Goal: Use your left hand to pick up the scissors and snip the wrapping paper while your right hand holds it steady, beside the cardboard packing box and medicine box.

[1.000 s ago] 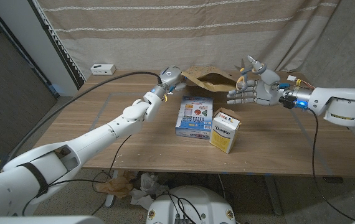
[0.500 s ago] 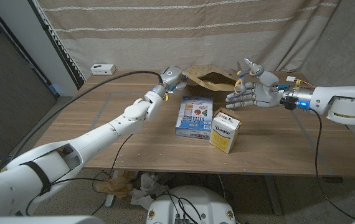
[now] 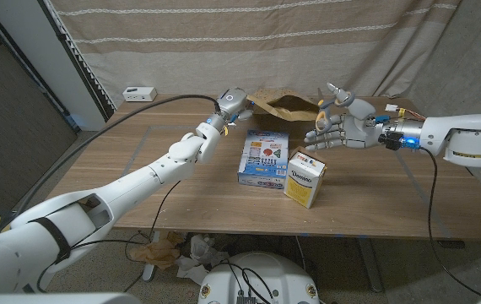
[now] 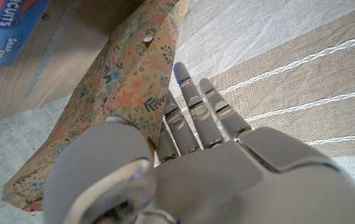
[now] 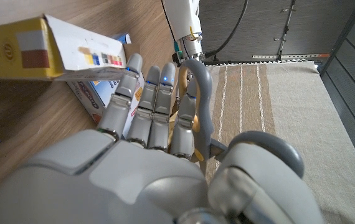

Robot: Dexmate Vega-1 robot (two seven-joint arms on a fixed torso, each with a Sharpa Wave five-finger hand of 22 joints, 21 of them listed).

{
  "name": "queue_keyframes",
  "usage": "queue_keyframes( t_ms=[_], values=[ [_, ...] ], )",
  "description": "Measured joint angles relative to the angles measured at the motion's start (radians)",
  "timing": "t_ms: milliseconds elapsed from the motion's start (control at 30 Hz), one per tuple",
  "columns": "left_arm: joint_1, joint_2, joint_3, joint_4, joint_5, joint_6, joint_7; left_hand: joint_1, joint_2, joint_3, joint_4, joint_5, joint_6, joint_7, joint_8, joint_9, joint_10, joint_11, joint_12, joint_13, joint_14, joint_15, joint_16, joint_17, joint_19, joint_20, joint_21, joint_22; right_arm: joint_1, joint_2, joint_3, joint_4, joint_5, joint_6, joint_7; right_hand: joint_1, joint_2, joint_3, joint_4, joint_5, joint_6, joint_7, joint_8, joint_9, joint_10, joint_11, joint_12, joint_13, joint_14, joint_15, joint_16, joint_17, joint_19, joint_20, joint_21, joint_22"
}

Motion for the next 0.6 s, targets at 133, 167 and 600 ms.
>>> queue_keyframes(
  t_ms=[133, 167, 600],
  values=[
    [-0.001, 0.0, 0.0, 0.002, -0.002, 0.0, 0.001, 0.001, 0.001, 0.0, 0.0, 0.0, 0.0, 0.0, 0.0, 0.0, 0.0, 0.0, 0.0, 0.0, 0.0, 0.0, 0.0, 0.0, 0.0, 0.0, 0.0, 0.0, 0.01, -0.009, -0.01, 0.0, 0.005, -0.01, 0.006, -0.004, 0.004, -0.002, 0.002, 0.0, 0.0, 0.0, 0.0, 0.0, 0.0, 0.0, 0.0, 0.0, 0.0, 0.0, -0.004, 0.0, 0.003, 0.003, 0.0, 0.0],
    [-0.002, 0.0, 0.0, 0.003, -0.002, 0.0, 0.001, 0.001, 0.001, 0.0, 0.0, 0.0, 0.0, 0.0, 0.0, 0.0, 0.0, 0.0, 0.0, 0.0, 0.0, 0.0, 0.0, 0.0, 0.0, 0.0, 0.0, 0.0, 0.013, -0.012, -0.014, 0.0, 0.006, -0.012, 0.009, -0.004, 0.004, -0.003, 0.003, 0.0, -0.004, 0.004, 0.0, 0.0, 0.0, 0.0, -0.004, 0.0, 0.0, 0.0, -0.004, 0.0, 0.003, 0.003, 0.0, 0.0],
    [-0.008, -0.001, 0.004, 0.015, -0.008, -0.004, 0.009, 0.001, 0.001, 0.001, -0.002, -0.003, 0.0, 0.0, -0.004, 0.0, 0.001, -0.001, 0.0, 0.0, 0.0, 0.0, 0.0, 0.0, -0.004, 0.004, 0.0, 0.0, 0.056, -0.037, -0.059, 0.008, 0.014, -0.024, 0.017, -0.014, 0.014, -0.002, 0.01, 0.0, -0.004, 0.007, 0.0, 0.0, 0.0, 0.0, -0.012, 0.0, 0.005, -0.005, -0.004, 0.0, 0.003, 0.003, 0.0, 0.0]
  ],
)
